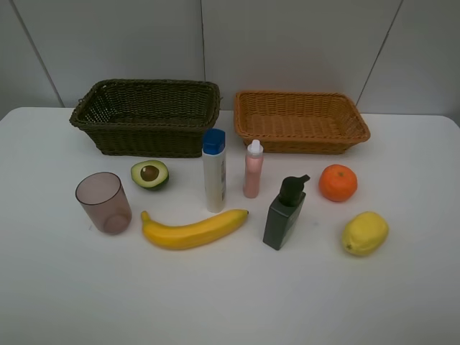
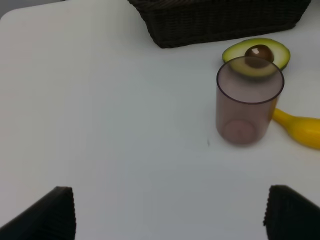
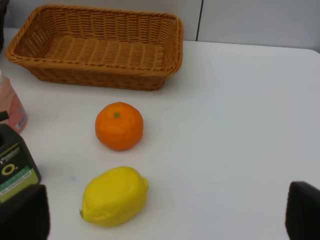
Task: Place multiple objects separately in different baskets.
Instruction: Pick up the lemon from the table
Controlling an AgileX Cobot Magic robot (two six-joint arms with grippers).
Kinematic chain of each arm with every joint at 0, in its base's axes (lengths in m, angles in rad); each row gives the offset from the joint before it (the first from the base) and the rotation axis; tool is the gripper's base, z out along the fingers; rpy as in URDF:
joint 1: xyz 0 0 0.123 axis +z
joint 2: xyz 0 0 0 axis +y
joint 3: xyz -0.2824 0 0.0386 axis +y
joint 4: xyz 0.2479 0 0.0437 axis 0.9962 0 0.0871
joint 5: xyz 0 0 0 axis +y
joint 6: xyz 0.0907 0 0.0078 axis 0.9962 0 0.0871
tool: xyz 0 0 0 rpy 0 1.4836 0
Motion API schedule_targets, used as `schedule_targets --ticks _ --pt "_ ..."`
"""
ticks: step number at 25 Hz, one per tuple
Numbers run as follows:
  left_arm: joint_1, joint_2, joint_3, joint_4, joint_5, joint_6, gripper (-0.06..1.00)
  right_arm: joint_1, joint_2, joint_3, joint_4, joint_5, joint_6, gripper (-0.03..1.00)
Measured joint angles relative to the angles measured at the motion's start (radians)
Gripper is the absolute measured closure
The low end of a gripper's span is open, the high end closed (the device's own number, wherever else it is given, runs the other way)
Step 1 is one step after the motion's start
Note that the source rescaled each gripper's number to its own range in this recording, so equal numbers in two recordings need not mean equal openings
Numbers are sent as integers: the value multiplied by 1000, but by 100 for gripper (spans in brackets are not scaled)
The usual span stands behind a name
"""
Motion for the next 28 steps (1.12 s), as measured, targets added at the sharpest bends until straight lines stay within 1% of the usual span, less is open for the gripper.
schedule_targets --ticks 28 --pt "0 0 0 0 0 0 -5 0 0 0 0 0 0 -3"
